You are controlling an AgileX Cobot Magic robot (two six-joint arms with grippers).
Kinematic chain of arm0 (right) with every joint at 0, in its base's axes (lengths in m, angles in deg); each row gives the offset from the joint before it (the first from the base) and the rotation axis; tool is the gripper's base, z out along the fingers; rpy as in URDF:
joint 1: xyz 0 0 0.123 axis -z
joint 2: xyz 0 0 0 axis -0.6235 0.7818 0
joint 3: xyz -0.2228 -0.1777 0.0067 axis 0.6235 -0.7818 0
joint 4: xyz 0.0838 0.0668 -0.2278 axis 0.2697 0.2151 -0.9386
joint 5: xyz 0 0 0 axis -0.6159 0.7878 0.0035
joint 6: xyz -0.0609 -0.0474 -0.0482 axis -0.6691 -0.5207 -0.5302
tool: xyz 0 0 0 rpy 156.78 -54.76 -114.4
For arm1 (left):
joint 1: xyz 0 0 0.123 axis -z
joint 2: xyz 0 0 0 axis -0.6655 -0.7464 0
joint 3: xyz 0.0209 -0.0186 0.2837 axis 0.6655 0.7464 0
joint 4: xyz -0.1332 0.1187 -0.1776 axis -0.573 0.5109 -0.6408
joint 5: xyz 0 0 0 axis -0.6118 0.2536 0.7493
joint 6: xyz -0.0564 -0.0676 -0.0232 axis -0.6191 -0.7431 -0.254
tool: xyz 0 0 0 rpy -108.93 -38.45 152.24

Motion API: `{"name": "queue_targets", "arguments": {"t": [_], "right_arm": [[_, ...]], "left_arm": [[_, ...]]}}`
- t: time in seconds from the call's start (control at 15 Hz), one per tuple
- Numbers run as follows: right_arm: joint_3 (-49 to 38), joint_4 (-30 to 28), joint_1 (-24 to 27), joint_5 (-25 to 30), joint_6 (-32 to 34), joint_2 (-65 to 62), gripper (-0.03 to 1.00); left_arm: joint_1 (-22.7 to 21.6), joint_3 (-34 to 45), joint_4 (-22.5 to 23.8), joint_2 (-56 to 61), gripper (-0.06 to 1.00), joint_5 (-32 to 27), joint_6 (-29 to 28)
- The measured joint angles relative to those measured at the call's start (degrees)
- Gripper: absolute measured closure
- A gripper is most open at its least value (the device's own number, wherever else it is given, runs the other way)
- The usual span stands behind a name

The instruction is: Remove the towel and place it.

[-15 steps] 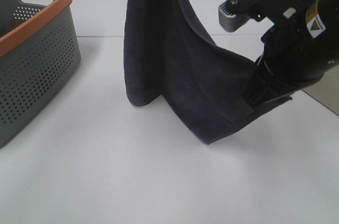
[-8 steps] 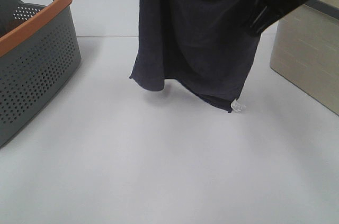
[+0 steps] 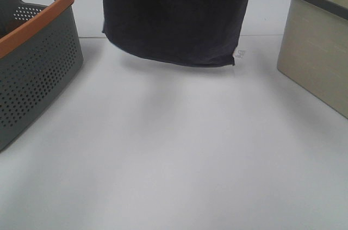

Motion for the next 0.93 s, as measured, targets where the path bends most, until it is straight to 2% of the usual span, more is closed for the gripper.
{"name": "queue_targets", "arguments": {"t": [0.13,0.27,0.6,0.8,0.87,0.93], "right_arm": [[6.25,0.00,0.17,-0.52,-0.63,5.50,0.97],[13.46,0.11,1.38,-1.60,-1.15,12.32,0.97],[23.84,3.50,8.82,-6.13,-0.74,20.34,0.97],[26.24,4.53,10.71,-9.68,-0.69,22.52,0.97],[26.47,6.82,11.52,-13.64,-0.69,24.01,0.97],[26.53,8.08,11.52,-14.61,-0.69,24.87,0.97]], "left_arm": [[-0.86,0.00,-0.06,-2.75,0.94,6.59,-0.17],[-2.52,0.00,-0.23,-6.47,0.94,16.27,-1.26],[-7.28,0.00,-0.17,-14.04,0.94,33.86,-2.06],[-8.25,0.00,-0.17,-15.36,0.94,37.87,-2.41],[-7.79,0.00,0.86,-15.64,0.94,36.27,-0.63],[-7.33,0.00,1.72,-15.64,0.94,34.21,0.80]]}}
